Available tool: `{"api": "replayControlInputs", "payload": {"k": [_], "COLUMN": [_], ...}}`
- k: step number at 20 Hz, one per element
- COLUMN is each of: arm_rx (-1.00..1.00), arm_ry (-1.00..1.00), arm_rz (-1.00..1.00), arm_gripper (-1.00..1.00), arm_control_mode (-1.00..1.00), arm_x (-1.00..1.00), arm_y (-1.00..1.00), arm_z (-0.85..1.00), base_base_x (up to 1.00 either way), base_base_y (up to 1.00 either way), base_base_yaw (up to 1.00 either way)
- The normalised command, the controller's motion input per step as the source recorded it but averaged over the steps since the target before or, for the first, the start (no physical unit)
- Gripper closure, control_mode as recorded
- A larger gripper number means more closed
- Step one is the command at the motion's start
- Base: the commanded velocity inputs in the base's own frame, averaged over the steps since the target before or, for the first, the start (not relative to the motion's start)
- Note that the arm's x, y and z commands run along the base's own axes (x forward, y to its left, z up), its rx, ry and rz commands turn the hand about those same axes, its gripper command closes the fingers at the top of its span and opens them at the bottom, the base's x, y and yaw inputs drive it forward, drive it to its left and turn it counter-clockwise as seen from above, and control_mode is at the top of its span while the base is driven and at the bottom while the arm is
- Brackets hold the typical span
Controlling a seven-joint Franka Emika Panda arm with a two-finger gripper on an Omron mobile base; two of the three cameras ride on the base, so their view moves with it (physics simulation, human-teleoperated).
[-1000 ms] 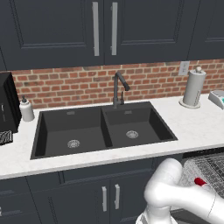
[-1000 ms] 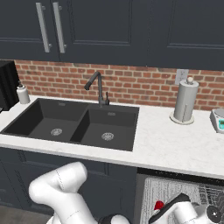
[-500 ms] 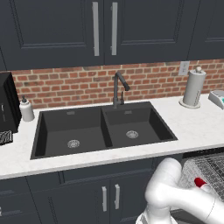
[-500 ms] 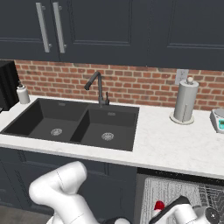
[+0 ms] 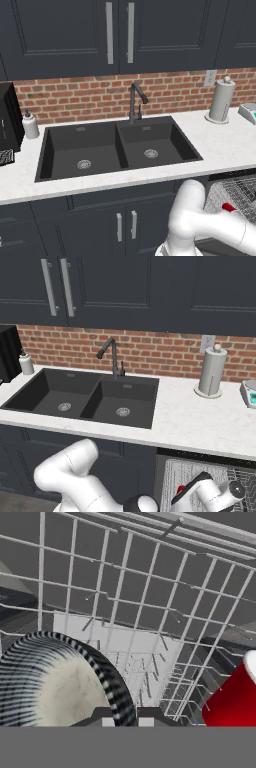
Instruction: Pick up the cup and bowl from the counter, place them in the dishwasher, and close the dishwasher door.
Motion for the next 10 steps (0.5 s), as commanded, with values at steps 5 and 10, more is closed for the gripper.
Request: {"api": "replayControlInputs", "payload": {"k": [5,10], "arm_rx": [0.04,0.05], "arm_ry": [0.00,0.00], "arm_rz": [-0.02,-0.02], "arm_gripper": [1.00,1.00], "arm_control_mode": [-1.00,-1.00], "arm_x": [0.22,0.13], "arm_y": [0.00,0.00], "arm_z": [-0.36,-0.41], "base_base_x": [0.00,0.00], "base_base_y": [0.00,0.00], "base_base_yaw": [0.00,0.00]}}
